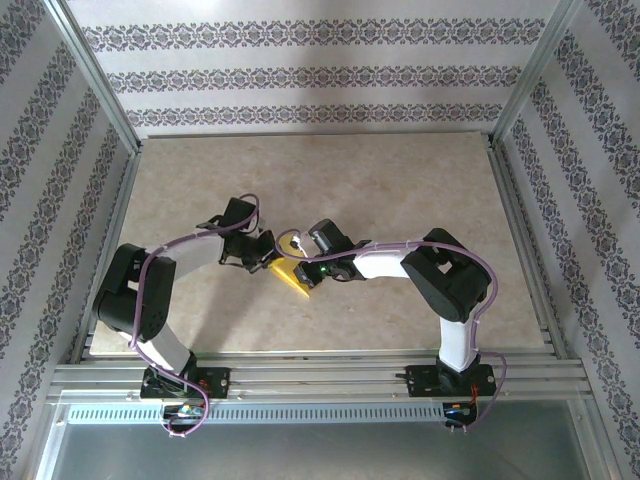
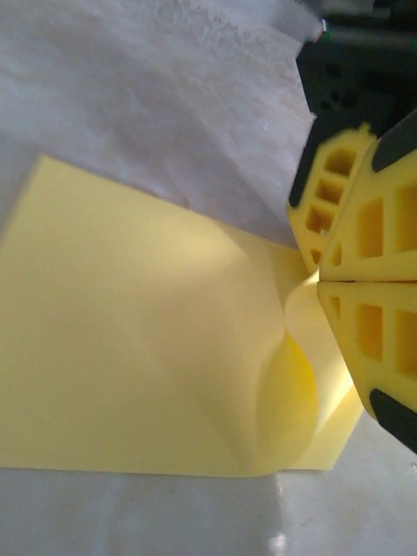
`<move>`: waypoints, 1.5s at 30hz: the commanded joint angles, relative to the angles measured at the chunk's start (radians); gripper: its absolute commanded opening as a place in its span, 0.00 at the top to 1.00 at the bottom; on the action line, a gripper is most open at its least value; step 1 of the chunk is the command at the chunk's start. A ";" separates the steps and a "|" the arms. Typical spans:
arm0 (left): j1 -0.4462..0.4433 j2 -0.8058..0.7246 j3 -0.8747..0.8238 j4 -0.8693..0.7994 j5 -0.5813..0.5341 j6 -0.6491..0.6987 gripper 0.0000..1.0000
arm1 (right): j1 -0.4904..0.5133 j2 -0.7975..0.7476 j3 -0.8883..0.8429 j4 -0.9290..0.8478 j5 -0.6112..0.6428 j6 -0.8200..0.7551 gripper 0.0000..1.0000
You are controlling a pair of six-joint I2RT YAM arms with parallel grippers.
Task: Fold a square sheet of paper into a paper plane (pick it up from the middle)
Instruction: Third fold the triangle at the center of the table.
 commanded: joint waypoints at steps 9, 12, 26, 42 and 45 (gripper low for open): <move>-0.048 0.047 0.010 0.021 -0.034 -0.083 0.95 | -0.008 0.044 0.004 -0.040 0.014 -0.009 0.88; -0.054 0.057 0.014 0.002 -0.049 -0.079 0.95 | -0.008 0.046 0.006 -0.041 0.012 -0.009 0.88; -0.057 0.050 -0.019 -0.020 -0.087 -0.079 0.96 | -0.008 0.052 0.008 -0.046 0.015 -0.007 0.88; -0.058 0.046 -0.067 0.022 -0.080 -0.082 0.97 | -0.008 0.056 0.011 -0.058 0.015 -0.003 0.88; -0.058 0.045 -0.072 0.025 -0.082 -0.080 0.97 | -0.008 0.055 0.012 -0.058 0.017 -0.002 0.88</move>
